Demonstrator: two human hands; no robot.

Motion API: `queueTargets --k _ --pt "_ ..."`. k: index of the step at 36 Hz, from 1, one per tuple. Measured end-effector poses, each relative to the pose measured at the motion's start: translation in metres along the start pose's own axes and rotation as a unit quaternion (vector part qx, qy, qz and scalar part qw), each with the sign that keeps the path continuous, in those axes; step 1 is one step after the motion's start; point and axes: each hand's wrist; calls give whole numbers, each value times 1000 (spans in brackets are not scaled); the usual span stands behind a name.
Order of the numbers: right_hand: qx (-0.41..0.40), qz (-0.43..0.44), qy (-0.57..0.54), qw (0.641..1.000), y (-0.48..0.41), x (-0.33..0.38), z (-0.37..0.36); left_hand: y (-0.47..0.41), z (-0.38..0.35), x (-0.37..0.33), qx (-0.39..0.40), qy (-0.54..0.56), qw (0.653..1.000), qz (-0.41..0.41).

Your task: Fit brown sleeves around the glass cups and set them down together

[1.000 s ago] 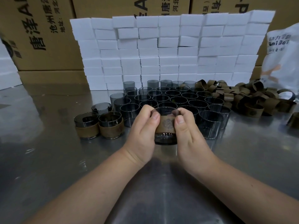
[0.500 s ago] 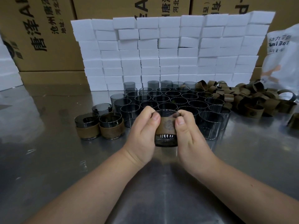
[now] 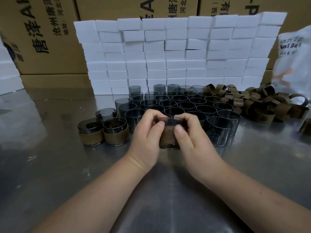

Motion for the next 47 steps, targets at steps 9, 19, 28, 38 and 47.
queueTargets --k 9,19,28,38,47 --pt "8 -12 70 997 -1 5 1 -1 0 8 -28 -106 993 -43" --pt "-4 20 154 988 0 2 1 -5 2 13 -117 -265 956 39" --pt "3 73 179 981 -1 4 6 -11 2 23 -104 -401 907 77" --pt "-7 84 181 980 -1 2 7 -12 6 30 -116 -449 882 83" --pt "5 80 173 982 0 4 5 -12 9 30 -121 -466 873 79"
Point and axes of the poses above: each hand's wrist, its own y-axis away from the middle knuckle, its own z-axis out of the back of the hand, x = y × z, and after that the axes turned 7 degrees about -x, right-handed
